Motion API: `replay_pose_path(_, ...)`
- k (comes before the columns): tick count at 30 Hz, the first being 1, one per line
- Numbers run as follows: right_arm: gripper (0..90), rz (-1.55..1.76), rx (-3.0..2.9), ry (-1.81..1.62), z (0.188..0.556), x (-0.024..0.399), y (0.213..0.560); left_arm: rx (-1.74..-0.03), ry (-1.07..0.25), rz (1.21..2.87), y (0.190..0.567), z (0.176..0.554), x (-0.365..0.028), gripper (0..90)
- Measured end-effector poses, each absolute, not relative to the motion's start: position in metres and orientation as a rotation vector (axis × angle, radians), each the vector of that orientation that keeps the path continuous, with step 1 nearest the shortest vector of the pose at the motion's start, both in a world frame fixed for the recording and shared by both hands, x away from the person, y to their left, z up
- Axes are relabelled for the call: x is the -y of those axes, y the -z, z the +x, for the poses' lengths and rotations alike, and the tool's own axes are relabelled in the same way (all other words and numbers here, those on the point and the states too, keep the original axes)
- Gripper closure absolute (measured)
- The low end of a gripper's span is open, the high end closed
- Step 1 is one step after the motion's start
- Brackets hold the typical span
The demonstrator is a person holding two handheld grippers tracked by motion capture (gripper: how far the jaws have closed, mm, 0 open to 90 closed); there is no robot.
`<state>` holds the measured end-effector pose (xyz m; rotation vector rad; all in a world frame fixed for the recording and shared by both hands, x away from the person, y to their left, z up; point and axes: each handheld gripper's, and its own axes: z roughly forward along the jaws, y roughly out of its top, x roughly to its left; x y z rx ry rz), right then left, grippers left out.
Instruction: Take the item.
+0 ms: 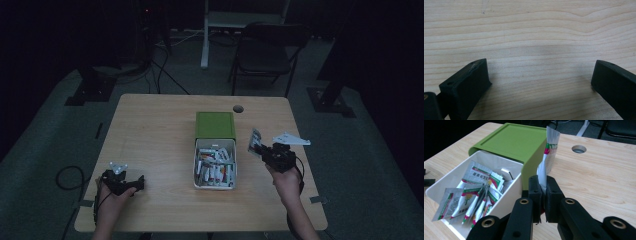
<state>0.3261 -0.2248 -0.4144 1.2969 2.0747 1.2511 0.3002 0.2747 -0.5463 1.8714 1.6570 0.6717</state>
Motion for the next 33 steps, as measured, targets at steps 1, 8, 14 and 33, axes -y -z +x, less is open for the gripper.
replay_pose_path(1, 85.5, 1.299, -2.072, -1.249, 0.326, 0.226, 0.416, -1.657, -0.672, 1.872, 0.546, 0.300, -0.275, 1.8)
replay_pose_path(8, 85.6, 1.323, -2.075, -1.232, 0.329, 0.236, 0.431, -1.657, -0.672, 1.872, 0.546, 0.300, -0.275, 1.9)
replay_pose_path(14, 85.5, 1.359, -2.082, -1.204, 0.331, 0.243, 0.443, -1.657, -0.672, 1.871, 0.546, 0.300, -0.275, 1.9)
replay_pose_path(33, 85.5, 1.481, -2.115, -1.080, 0.335, 0.263, 0.490, -1.657, -0.672, 1.872, 0.546, 0.300, -0.275, 1.9)
